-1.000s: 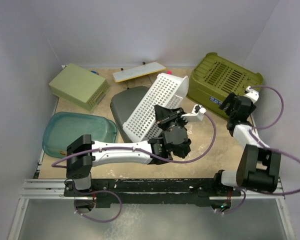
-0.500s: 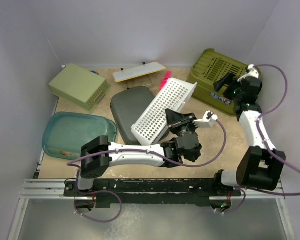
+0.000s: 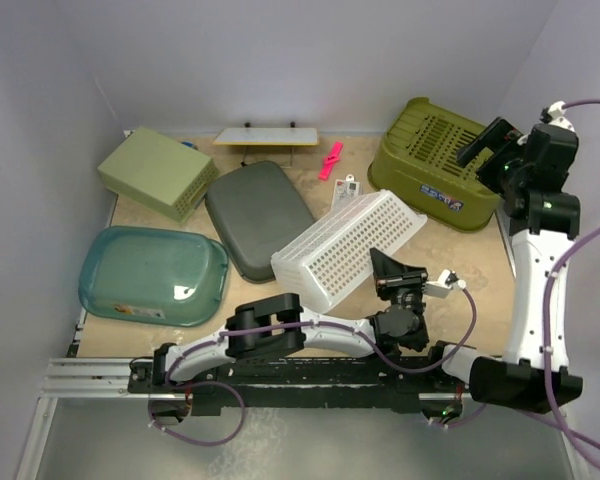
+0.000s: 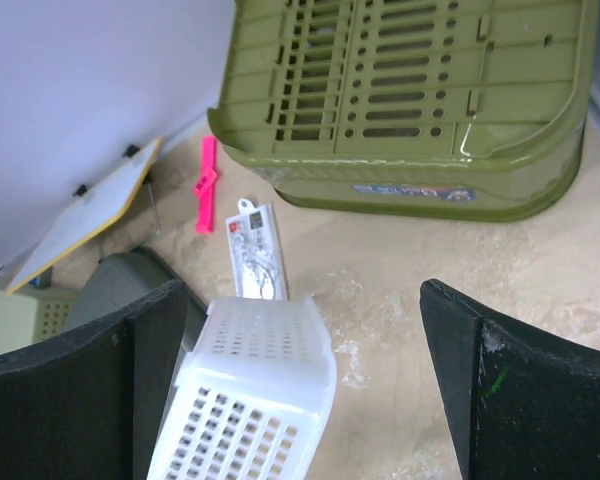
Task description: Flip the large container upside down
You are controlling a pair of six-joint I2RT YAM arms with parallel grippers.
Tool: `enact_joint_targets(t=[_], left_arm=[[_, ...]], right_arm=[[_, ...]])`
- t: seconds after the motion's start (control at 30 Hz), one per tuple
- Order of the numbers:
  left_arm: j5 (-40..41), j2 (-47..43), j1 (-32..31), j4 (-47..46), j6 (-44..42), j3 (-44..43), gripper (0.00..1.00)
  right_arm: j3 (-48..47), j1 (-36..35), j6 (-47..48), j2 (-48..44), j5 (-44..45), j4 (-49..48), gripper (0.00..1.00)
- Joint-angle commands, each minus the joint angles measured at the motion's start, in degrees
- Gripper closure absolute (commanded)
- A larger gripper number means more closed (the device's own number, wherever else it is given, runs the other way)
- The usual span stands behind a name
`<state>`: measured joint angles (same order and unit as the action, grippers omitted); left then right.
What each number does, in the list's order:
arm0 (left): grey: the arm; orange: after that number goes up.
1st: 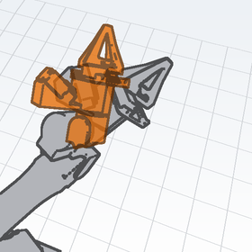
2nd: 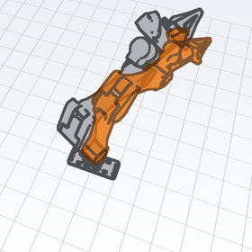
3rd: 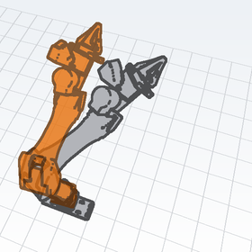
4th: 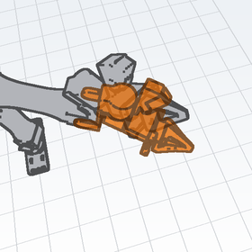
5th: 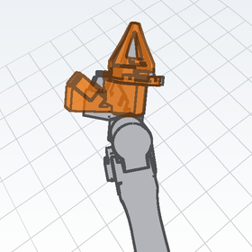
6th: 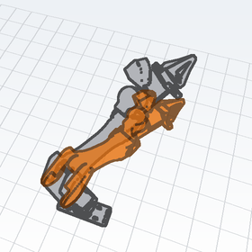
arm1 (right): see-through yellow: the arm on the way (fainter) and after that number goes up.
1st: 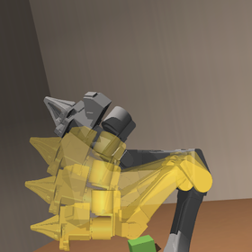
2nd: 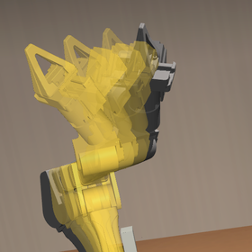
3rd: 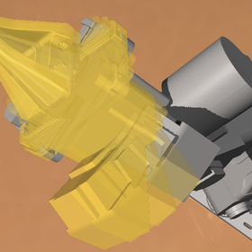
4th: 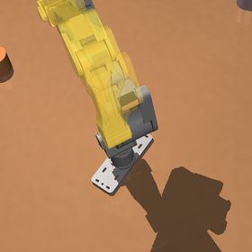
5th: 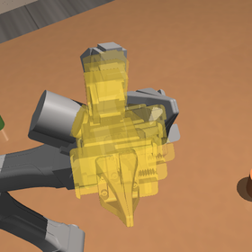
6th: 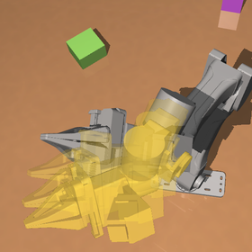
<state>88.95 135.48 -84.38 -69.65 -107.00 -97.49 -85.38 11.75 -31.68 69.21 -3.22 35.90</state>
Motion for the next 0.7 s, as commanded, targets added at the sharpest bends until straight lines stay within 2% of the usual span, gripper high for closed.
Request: enact_joint_targets(t=[0.0, 0.07, 0.17, 0.33, 0.57, 0.67], left_arm=[[5.6, 2.9, -0.3, -7.6, 0.2, -7.5, 0.76], [6.4, 3.3, -0.7, -5.9, 1.7, -9.6, 0.57], [8.0, 3.0, -1.6, -1.4, 6.1, -12.4, 0.46], [11.0, 2.2, -4.0, 9.1, 16.9, -17.8, 0.37], [12.9, 0.6, -6.7, 24.9, 34.2, -19.3, 0.29], [12.7, 0.5, -6.6, 24.8, 35.4, -17.1, 0.26]], right_arm=[[-7.4, 0.2, 2.7, -3.2, 3.6, 6.0, 0.00], [-8.3, 0.2, 3.0, -3.9, 3.8, 6.7, 0.00], [-8.3, 0.2, 3.1, -5.0, 3.9, 6.9, 0.00], [-8.4, 0.2, 3.0, -5.7, 3.7, 7.5, 0.00], [-13.6, 0.2, 3.3, -5.7, 3.0, 9.2, 0.00], [-14.3, 0.1, 3.2, -5.9, 2.4, 9.7, 0.00]])
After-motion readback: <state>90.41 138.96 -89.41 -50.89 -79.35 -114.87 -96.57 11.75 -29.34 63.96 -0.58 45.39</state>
